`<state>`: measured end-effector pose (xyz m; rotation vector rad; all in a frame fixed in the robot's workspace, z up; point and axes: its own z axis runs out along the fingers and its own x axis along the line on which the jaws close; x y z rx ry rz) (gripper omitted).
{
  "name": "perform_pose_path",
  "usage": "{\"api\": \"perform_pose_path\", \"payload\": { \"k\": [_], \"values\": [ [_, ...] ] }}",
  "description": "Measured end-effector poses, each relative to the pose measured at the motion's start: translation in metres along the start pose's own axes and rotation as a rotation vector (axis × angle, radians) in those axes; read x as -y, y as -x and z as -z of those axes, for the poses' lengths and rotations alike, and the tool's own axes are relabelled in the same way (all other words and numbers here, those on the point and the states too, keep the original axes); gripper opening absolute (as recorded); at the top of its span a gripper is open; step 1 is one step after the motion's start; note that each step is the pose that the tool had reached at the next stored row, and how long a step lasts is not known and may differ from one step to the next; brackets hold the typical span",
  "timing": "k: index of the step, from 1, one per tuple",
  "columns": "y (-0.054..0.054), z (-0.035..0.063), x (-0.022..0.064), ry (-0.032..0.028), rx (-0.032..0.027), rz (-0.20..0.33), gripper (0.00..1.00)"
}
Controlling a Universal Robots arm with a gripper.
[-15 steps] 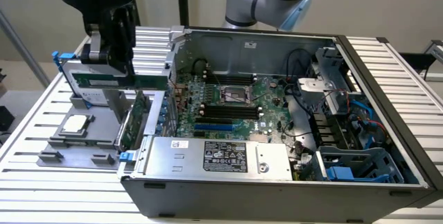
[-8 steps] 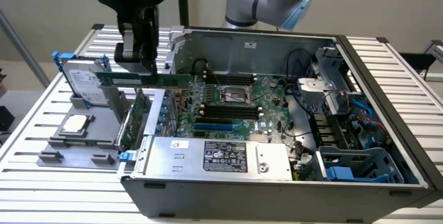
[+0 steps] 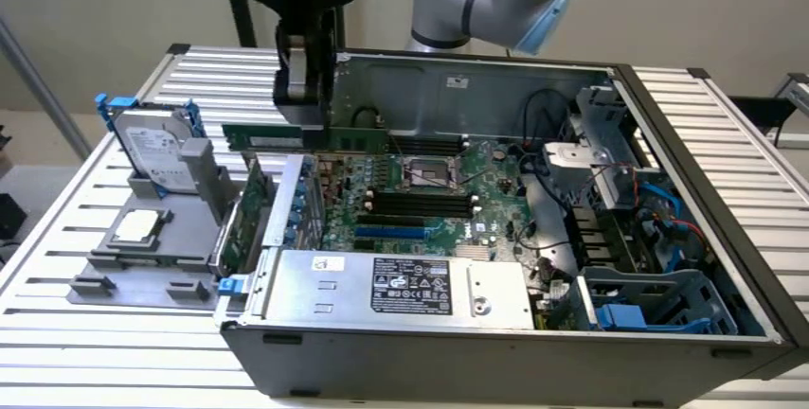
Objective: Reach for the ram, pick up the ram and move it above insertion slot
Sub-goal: 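Pick up the ram and move it above insertion slot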
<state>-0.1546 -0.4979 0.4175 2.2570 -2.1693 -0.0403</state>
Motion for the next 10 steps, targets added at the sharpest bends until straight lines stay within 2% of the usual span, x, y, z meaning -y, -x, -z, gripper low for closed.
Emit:
{"api": "perform_pose_path", "payload": {
  "k": [10],
  "values": [
    [0.023, -0.0019, 0.0336, 0.0, 0.0, 0.0, 0.14]
  ]
}}
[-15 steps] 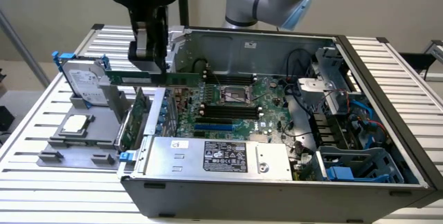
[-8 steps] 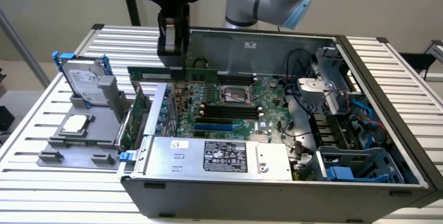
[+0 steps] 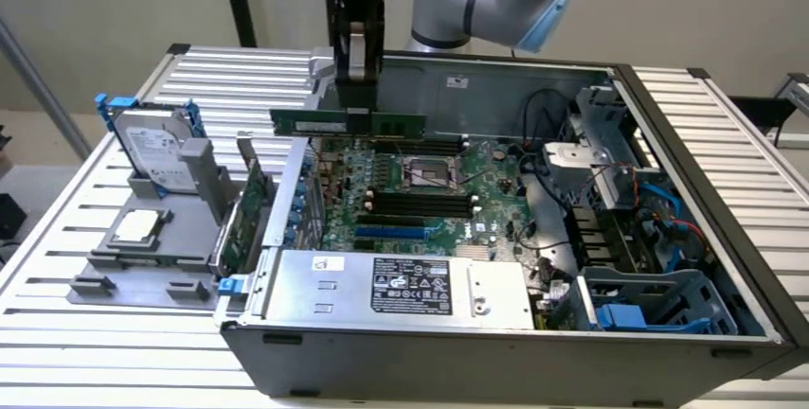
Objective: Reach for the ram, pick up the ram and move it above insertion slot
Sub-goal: 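Pick up the ram and move it above insertion slot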
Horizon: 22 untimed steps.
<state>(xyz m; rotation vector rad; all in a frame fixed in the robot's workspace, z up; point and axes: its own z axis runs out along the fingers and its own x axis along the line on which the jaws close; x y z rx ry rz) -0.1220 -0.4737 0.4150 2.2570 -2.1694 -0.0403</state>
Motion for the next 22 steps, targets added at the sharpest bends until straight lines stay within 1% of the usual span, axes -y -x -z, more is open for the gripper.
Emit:
{"api": "perform_pose_path", "payload": {
  "k": [9, 18, 22],
  "values": [
    [0.022, -0.0038, 0.0311, 0.0, -0.0001, 0.0, 0.14],
    [0.035, -0.0106, 0.0714, 0.0006, 0.0, 0.0, 0.14],
    [0.042, -0.013, 0.0801, 0.0006, 0.0001, -0.002, 0.14]
  ]
}}
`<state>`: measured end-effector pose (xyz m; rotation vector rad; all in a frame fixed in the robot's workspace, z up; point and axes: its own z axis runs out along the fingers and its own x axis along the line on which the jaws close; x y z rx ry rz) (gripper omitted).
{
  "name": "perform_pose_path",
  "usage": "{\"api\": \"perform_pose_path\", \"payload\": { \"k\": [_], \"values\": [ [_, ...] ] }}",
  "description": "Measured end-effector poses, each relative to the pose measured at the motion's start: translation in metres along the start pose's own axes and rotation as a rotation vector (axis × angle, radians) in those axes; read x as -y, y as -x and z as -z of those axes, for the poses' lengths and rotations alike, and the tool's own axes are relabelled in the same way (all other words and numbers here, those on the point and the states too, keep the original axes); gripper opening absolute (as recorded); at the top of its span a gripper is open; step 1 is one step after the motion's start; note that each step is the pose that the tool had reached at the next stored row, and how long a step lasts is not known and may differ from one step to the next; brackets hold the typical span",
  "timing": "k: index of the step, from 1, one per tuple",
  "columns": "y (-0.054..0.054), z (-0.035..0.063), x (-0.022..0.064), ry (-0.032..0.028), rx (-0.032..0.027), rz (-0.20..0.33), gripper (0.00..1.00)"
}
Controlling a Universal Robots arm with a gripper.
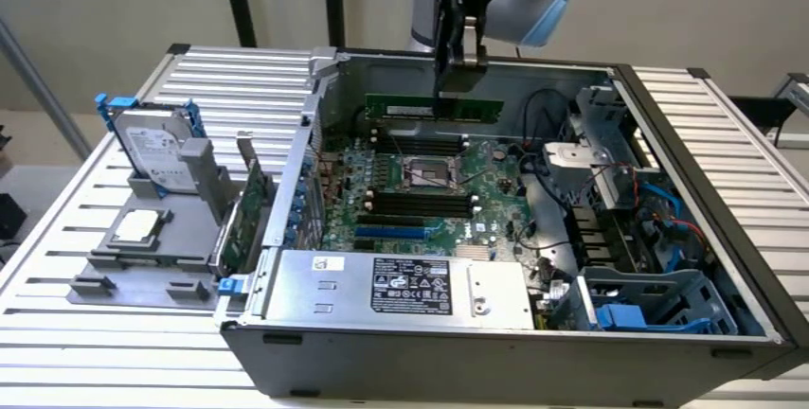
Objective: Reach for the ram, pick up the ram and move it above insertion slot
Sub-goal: 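Pick up the ram and move it above insertion slot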
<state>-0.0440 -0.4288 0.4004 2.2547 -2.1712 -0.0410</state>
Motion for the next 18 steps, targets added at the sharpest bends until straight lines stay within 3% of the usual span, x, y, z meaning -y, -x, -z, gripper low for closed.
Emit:
{"api": "perform_pose_path", "payload": {
  "k": [10, 18],
  "values": [
    [0.012, -0.003, 0.0101, -0.0003, 0.0002, -0.023, 0.14],
    [0.012, -0.003, 0.0109, 0.0017, 0.0003, -0.023, 0.14]
  ]
}}
